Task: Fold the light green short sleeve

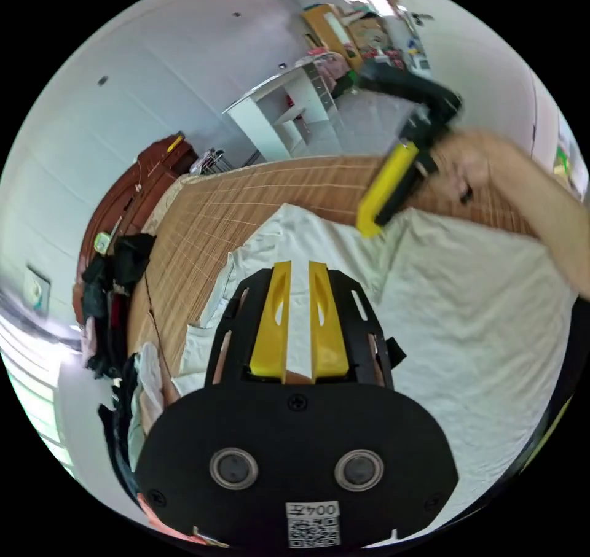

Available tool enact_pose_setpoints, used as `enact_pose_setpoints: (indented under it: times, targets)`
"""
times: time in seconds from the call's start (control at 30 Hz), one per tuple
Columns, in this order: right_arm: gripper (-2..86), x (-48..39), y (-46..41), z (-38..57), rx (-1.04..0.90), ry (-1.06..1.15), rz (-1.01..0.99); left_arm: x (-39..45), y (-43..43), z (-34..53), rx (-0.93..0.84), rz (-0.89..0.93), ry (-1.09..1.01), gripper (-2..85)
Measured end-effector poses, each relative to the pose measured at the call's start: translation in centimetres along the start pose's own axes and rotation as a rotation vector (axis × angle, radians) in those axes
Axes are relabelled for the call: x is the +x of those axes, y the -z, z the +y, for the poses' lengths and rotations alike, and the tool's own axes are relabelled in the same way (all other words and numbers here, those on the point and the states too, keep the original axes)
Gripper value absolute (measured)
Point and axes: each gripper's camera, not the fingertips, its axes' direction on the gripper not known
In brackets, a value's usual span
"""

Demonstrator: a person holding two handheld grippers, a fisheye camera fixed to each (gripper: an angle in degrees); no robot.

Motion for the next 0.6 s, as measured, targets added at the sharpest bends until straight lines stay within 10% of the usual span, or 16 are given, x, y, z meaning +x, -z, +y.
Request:
enact_pose_setpoints:
  times: [0.6]
  targets:
    - [6.7,0.2,-1.6,-0.1,-0.064,0.072,0.063,-3.0,-22.9,-26.4,-0.634,0.166,-0.259,10.0]
